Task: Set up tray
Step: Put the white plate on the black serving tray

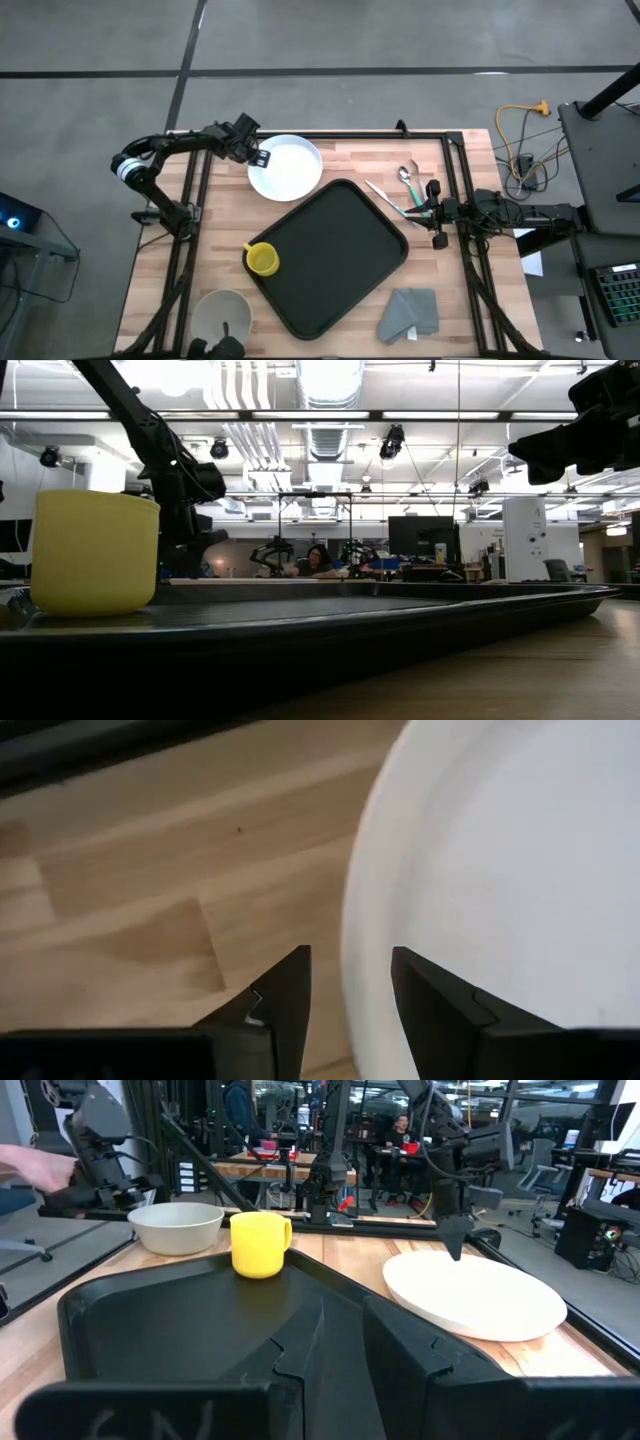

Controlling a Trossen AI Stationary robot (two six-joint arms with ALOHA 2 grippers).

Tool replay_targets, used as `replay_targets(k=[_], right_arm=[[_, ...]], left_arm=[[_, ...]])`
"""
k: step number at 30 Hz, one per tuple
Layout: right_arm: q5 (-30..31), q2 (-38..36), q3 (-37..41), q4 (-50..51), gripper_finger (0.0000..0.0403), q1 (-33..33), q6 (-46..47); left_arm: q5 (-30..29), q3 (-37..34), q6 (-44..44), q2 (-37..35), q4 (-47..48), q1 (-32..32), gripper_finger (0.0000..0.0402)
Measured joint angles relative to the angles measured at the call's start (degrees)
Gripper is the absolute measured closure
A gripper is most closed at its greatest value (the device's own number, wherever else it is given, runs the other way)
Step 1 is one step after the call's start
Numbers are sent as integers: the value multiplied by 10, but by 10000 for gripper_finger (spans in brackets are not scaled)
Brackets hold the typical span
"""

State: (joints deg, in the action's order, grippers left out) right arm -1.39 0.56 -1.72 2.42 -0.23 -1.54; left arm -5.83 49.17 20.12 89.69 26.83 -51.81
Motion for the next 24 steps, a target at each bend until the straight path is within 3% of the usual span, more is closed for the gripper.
replay_targets(k=[24], right_arm=[[0, 0, 0, 0, 335, 0, 0]], left_arm=[[8, -32, -2, 0, -25, 0, 283]])
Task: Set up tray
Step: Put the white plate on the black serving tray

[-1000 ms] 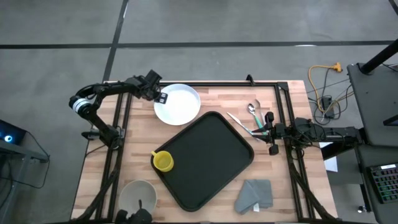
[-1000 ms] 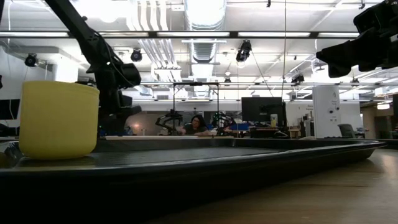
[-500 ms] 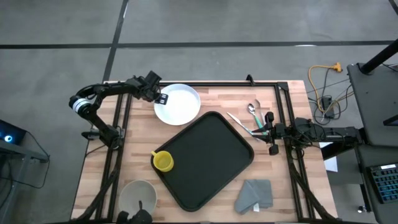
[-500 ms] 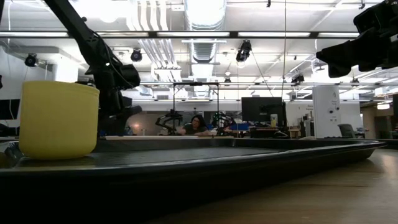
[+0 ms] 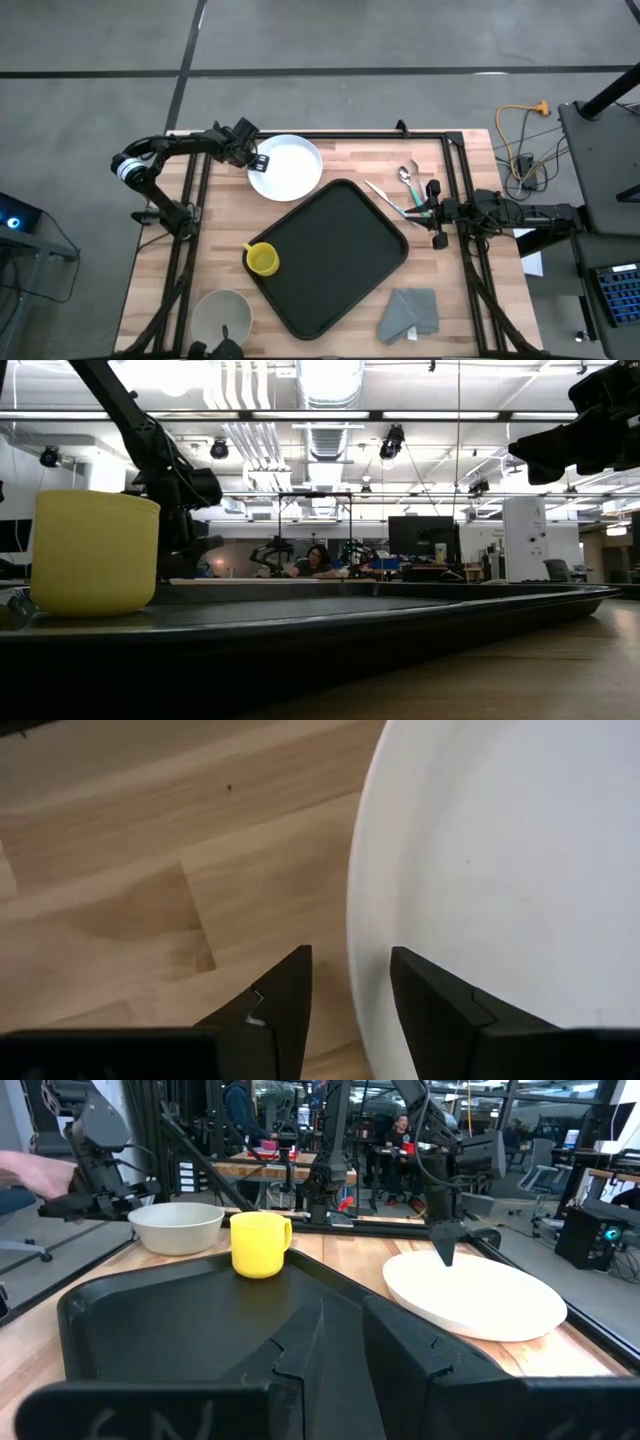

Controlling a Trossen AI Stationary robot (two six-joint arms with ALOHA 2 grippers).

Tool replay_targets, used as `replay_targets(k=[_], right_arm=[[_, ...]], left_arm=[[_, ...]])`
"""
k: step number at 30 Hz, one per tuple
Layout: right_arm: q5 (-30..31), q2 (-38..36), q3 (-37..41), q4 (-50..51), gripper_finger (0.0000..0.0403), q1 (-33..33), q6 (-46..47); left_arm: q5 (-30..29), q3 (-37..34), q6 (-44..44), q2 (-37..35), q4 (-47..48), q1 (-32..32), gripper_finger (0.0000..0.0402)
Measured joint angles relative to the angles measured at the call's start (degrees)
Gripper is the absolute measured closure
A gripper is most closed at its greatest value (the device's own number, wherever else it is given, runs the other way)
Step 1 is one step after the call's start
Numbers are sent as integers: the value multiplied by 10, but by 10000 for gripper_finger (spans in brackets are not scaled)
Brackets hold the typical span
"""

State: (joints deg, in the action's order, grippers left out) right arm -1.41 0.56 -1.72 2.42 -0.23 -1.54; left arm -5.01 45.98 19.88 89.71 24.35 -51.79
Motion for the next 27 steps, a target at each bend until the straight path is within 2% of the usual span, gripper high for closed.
replay_targets(k=[4, 11, 17, 27], right_arm=[[0, 0, 0, 0, 335, 0, 0], [0, 0, 0, 0, 335, 0, 0], [0, 0, 0, 0, 335, 0, 0], [0, 0, 0, 0, 335, 0, 0]], left_arm=[[5, 0, -8, 0, -8, 0, 311], [16, 1, -18, 0, -26, 0, 391], [36, 1, -24, 0, -37, 0, 396], [38, 1, -34, 0, -44, 0, 400]])
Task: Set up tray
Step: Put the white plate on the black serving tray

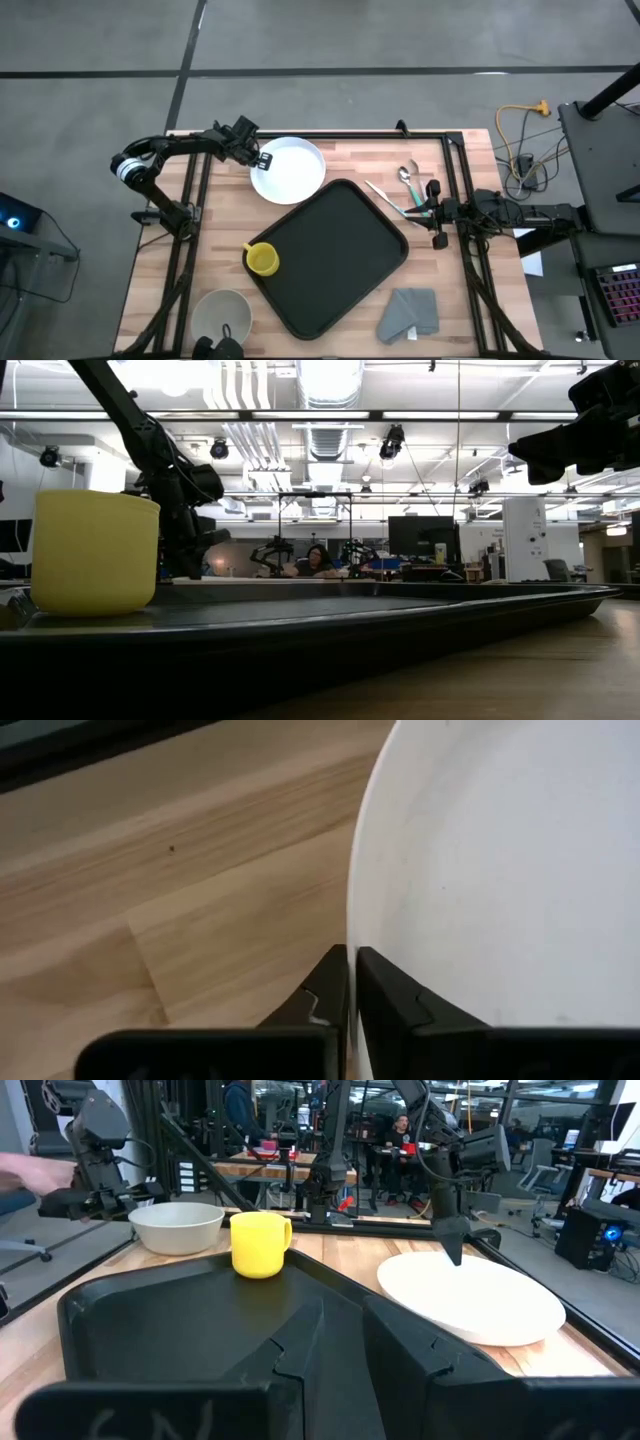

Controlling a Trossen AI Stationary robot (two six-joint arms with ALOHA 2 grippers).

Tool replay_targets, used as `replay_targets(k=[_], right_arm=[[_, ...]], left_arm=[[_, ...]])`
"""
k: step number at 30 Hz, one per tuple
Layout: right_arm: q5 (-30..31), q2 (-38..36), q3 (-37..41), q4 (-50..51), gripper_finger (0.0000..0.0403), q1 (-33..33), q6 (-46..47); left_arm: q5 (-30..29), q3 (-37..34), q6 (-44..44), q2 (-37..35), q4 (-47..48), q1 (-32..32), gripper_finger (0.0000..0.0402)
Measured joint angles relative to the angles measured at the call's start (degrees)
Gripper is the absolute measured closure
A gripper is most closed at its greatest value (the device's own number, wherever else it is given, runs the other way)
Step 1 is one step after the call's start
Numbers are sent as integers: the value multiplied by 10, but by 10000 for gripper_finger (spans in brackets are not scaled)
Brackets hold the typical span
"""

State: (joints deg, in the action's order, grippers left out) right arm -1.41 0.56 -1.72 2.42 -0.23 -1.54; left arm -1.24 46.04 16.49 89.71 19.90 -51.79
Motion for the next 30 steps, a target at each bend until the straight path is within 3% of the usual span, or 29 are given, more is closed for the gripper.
replay_targets(k=[30], right_arm=[[0, 0, 0, 0, 335, 0, 0]], left_arm=[[63, 2, -14, -9, -59, 0, 401]])
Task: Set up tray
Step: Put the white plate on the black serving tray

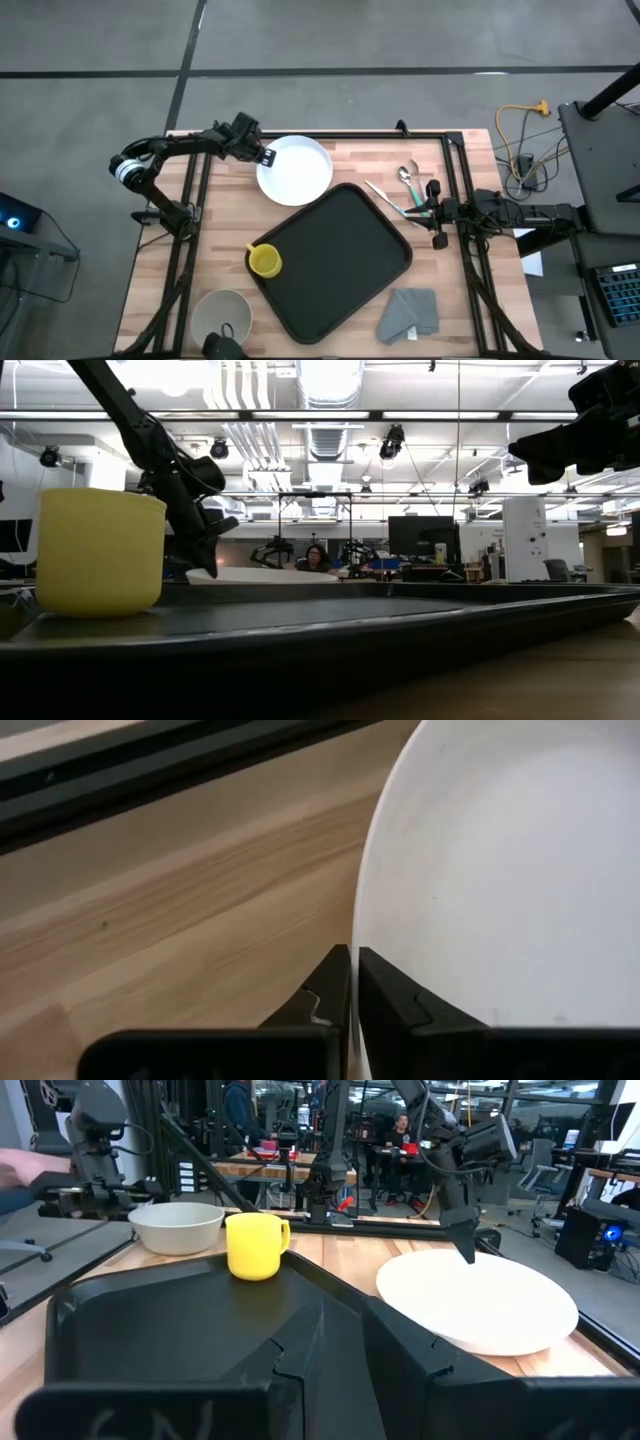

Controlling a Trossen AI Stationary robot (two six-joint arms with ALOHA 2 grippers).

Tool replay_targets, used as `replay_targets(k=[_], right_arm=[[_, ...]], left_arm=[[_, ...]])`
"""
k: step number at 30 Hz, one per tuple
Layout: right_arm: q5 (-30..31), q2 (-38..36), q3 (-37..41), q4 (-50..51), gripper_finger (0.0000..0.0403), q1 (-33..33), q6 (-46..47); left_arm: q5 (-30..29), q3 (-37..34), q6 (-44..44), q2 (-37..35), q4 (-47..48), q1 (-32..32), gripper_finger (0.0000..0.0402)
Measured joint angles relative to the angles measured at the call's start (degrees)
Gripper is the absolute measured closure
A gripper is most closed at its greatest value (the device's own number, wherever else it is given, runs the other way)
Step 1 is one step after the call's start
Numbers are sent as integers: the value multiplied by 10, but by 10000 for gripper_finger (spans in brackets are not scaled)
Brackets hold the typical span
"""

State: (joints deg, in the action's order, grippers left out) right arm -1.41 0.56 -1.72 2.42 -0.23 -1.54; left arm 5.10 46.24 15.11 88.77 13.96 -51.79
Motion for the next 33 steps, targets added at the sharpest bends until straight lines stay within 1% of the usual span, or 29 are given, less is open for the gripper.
replay_targets(k=[6, 9, 16, 19, 22, 27, 33], right_arm=[[0, 0, 0, 0, 335, 0, 0], [0, 0, 0, 0, 335, 0, 0], [0, 0, 0, 0, 335, 0, 0], [0, 0, 0, 0, 335, 0, 0], [0, 0, 0, 0, 335, 0, 0], [0, 0, 0, 0, 335, 0, 0], [0, 0, 0, 0, 335, 0, 0]], left_arm=[[46, 20, 0, -2, 0, 0, 401], [56, 31, -3, -10, 0, 0, 401], [58, 40, -2, -62, 0, 1, 401], [69, 39, -1, -91, 3, 5, 401], [71, 37, -1, -120, 8, 17, 401], [71, 37, -1, -150, 12, 48, 401], [71, 37, -2, -154, 13, 104, 401]])
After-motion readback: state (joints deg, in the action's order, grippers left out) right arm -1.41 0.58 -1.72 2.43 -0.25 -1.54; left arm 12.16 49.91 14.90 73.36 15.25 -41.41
